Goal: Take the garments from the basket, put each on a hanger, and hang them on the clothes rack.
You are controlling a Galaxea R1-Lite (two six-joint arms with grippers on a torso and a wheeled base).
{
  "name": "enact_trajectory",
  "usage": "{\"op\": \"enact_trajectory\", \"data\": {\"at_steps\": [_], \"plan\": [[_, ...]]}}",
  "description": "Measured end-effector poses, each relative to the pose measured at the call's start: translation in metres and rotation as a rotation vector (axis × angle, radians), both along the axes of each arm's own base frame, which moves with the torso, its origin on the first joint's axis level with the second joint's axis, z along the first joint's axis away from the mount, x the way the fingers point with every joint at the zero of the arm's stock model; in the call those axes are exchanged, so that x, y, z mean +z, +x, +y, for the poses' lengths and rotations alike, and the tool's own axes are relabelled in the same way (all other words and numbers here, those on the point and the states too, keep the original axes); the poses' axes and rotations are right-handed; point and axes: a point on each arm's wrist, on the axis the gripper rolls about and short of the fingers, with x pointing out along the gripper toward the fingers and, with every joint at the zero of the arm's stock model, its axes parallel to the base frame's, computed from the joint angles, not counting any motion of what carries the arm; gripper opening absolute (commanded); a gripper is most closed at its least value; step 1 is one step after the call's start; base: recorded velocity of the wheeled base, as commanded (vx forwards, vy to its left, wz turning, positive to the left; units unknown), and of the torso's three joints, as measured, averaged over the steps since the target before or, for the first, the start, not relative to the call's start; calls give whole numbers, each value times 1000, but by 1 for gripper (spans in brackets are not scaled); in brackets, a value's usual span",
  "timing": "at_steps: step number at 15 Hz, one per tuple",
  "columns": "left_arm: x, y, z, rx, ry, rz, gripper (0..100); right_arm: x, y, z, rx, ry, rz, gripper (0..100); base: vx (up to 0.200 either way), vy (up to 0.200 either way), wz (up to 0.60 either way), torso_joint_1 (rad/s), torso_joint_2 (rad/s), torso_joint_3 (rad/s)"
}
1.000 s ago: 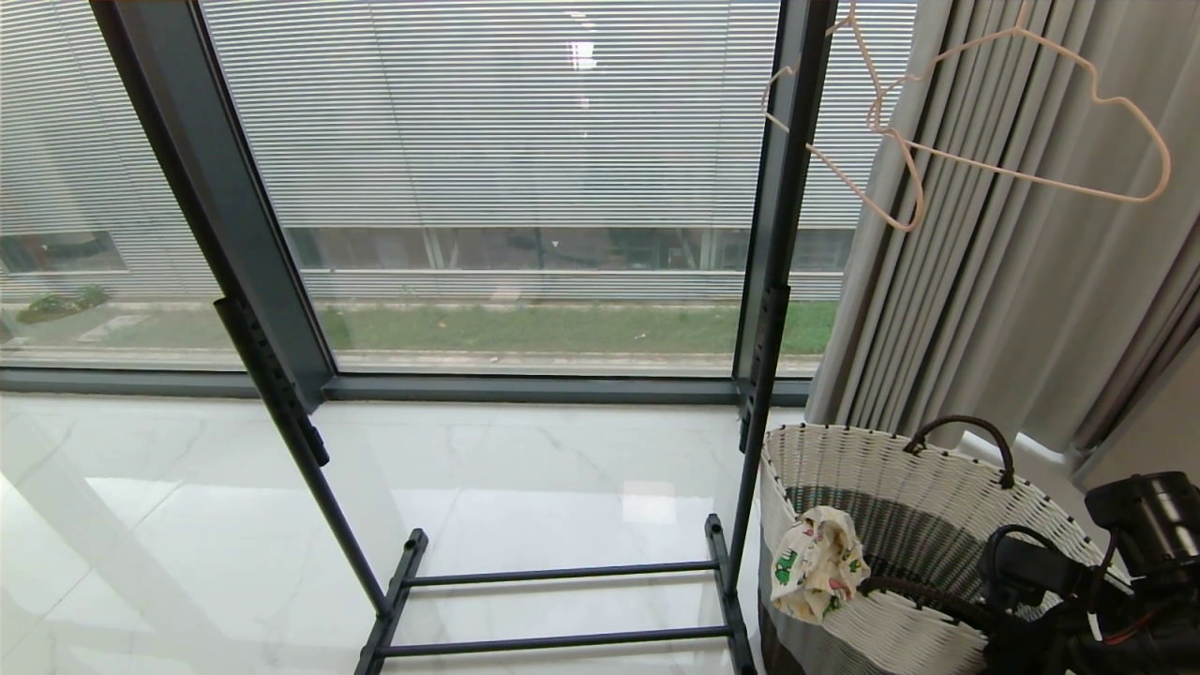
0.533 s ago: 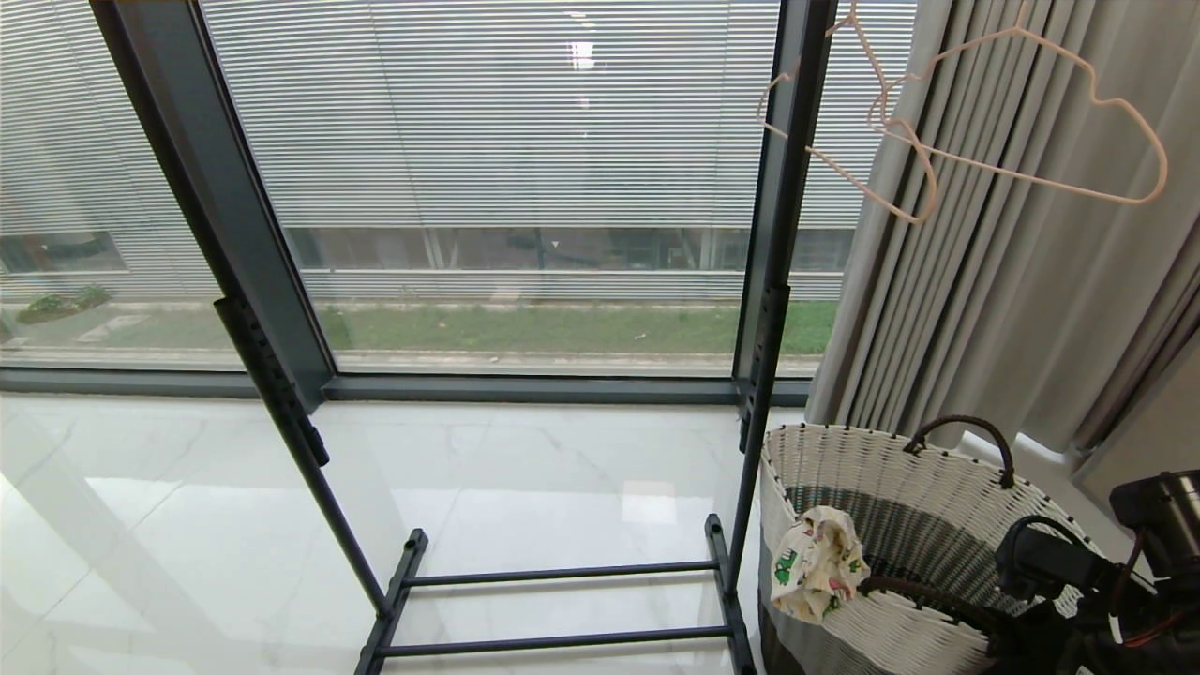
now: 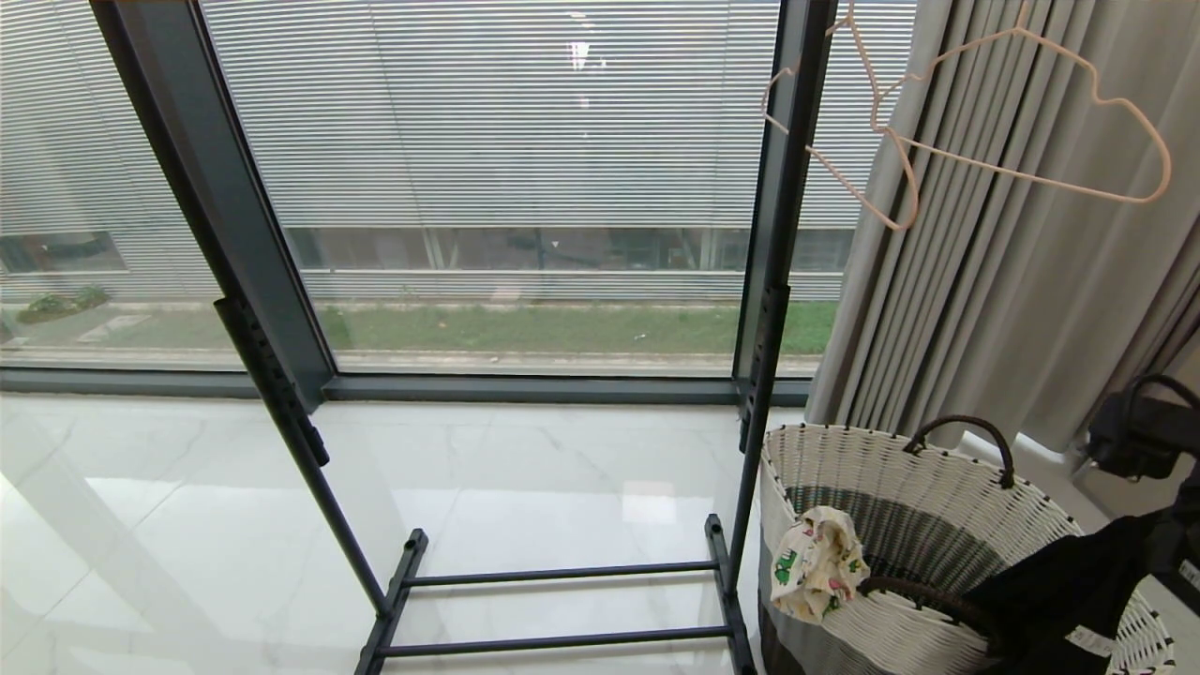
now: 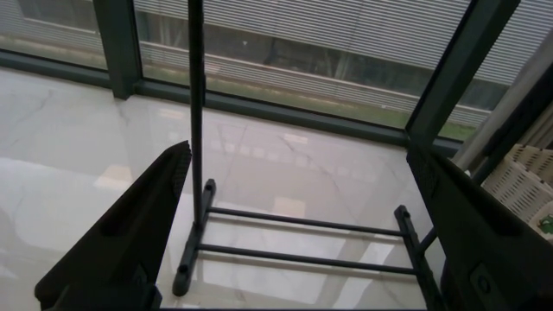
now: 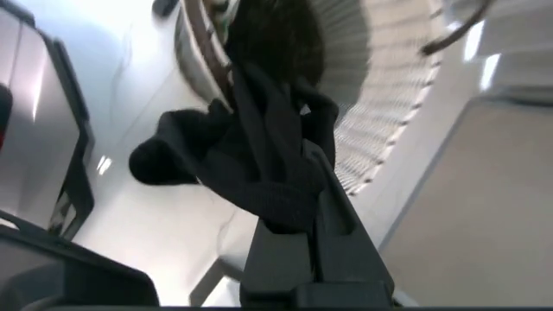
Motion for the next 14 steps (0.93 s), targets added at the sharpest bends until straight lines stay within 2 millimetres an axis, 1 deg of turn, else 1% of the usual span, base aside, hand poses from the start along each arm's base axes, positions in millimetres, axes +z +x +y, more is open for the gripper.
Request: {"op": "enact_trajectory", "data": {"at_steps": [2,3,5,8,11,14], "plan": [[0,0,0,-1,4,0,100,27,-15,3,34,20,-82,0,0,0,0,0,0,0],[0,0,0,-1,4,0,100,36,-21,4,50,25,-118,0,-200,0,0,-2,7,-2],[0,0,0,-1,4,0,100,48,-32,7,80,32,-171,0,-200,0,0,7,5,0],[0,0,0,-1,3,0,100,59,-39,11,119,42,-223,0,-200,0,0,2,1,2],[0,0,0,-2,2,0,100,66,-40,15,158,51,-252,0,-200,0,0,1,1,1],[0,0,0,0,2,0,100,69,-39,21,197,60,-258,0,-200,0,0,2,4,2]]}}
